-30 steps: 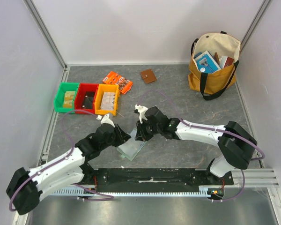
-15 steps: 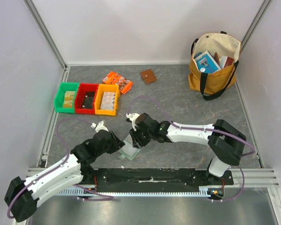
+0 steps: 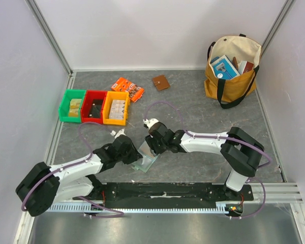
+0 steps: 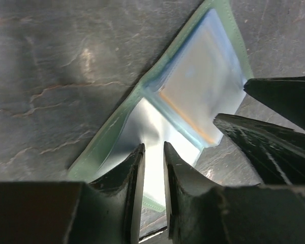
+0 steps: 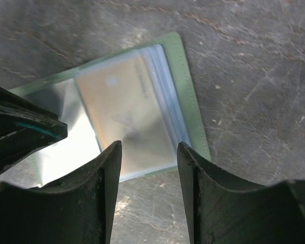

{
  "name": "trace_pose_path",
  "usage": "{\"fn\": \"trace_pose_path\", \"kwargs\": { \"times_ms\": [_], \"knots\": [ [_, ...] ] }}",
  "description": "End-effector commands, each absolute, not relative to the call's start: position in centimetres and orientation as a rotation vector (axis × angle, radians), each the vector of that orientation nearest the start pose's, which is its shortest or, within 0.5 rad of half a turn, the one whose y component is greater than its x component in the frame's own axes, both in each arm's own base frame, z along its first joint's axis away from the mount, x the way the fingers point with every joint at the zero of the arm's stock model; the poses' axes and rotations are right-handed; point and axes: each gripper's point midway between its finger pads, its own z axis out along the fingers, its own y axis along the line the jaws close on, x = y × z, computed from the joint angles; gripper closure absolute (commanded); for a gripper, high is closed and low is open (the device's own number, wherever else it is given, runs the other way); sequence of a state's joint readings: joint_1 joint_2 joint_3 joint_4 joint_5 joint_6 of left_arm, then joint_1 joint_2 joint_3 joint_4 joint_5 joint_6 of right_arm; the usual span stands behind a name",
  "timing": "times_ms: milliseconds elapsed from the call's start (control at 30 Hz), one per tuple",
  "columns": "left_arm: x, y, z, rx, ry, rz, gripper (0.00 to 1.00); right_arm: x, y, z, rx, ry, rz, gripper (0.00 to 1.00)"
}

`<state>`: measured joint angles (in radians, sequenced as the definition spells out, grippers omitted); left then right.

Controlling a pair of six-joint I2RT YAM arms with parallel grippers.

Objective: Take the credit cards out of the card holder
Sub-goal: Remove the credit card from the card holder.

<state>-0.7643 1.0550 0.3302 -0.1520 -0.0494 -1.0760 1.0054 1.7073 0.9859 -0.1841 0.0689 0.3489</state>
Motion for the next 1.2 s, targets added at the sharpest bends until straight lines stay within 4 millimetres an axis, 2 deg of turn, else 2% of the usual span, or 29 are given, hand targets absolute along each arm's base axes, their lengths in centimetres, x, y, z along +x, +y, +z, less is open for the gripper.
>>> {"fn": "trace_pose_path", "kwargs": {
  "times_ms": [0, 100, 300, 467, 600, 733, 800, 1000, 1167],
  "knots": [
    [17.0, -20.3, 0.6, -0.37, 2.585, -0.678, 0.72, 22.8, 31.5, 2.2, -0.699, 2.424, 0.285, 0.44],
    [18.3, -21.4, 0.5, -0.348, 2.568, -0.68, 0.73, 23.2, 30.0, 1.6, -0.662, 2.437, 0.224, 0.44],
    [21.5, -24.0, 0.7, -0.265, 2.547, -0.664, 0.74, 23.5, 29.1, 1.1, -0.637, 2.457, 0.221, 0.48],
    [25.3, -27.1, 2.7, -0.152, 2.479, -0.691, 0.75, 25.4, 27.0, 1.4, -0.542, 2.461, 0.191, 0.53],
    [27.1, -28.9, 5.3, -0.106, 2.422, -0.729, 0.75, 26.7, 25.8, 2.5, -0.497, 2.445, 0.188, 0.54],
    [27.0, -27.9, 7.7, -0.103, 2.376, -0.709, 0.74, 27.0, 25.8, 3.9, -0.485, 2.421, 0.206, 0.52],
    [26.0, -26.5, 7.7, -0.108, 2.401, -0.657, 0.73, 27.2, 26.0, 4.5, -0.461, 2.411, 0.226, 0.5],
    [23.2, -22.2, 6.1, -0.146, 2.482, -0.501, 0.7, 26.9, 27.2, 4.8, -0.468, 2.415, 0.295, 0.48],
    [22.2, -20.6, 4.2, -0.166, 2.521, -0.422, 0.68, 26.8, 27.6, 4.0, -0.486, 2.429, 0.299, 0.5]
  ]
}}
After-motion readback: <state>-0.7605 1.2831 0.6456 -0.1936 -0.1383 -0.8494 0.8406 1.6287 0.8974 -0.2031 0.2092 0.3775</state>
